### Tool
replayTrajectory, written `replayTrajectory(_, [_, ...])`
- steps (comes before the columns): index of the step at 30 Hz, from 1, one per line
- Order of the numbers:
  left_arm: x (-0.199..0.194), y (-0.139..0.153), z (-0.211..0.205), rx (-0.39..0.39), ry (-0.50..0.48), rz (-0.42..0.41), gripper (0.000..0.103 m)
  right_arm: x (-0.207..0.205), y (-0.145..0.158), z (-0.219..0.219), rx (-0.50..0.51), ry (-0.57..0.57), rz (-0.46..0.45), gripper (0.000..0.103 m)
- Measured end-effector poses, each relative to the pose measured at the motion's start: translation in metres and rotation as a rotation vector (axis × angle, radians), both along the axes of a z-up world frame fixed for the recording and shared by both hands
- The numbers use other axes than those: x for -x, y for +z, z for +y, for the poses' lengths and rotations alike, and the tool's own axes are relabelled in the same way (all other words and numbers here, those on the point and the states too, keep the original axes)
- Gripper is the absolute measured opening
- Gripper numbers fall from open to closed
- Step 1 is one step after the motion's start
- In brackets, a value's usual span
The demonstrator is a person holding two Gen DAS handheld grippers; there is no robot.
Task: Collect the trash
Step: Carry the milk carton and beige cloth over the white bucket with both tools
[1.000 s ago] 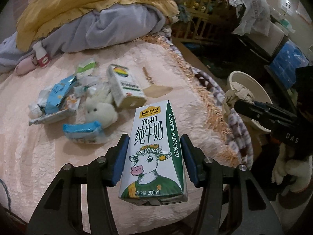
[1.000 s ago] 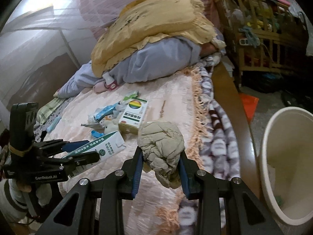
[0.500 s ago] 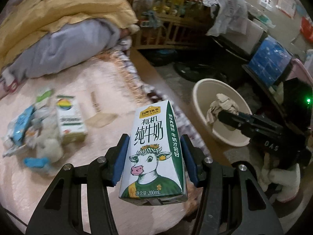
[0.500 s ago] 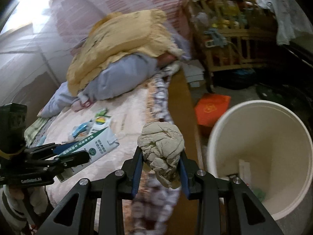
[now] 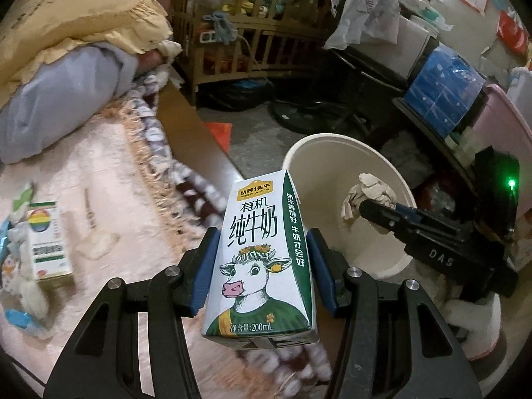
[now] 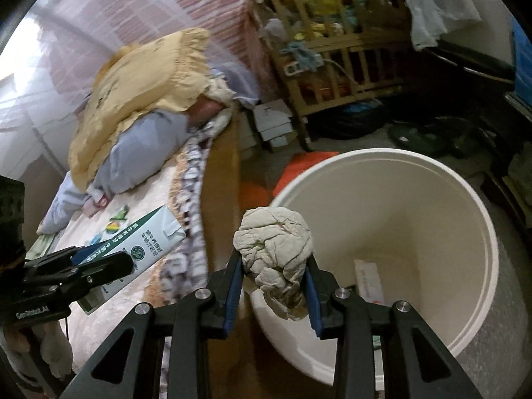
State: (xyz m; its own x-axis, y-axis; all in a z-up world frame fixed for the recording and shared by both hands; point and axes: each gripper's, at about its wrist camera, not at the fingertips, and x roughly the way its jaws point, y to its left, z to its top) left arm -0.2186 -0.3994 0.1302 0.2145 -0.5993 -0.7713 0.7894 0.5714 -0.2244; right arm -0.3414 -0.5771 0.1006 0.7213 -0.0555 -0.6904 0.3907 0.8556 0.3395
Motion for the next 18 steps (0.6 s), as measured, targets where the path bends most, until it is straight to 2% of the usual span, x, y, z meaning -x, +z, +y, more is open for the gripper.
replayTrajectory(8, [-0.001,-0.011,-0.038,0.049,-0.033,0.079,0.051,0.007,-0.011,-0.028,-0.017,-0.099,0.012,0.032])
replayTrajectory(18, [-0.002,-0.024,-0.066,0.07,-0.05,0.13,0.052,0.011,-0.026,-0.043,-0.048,-0.149,0.036,0.033])
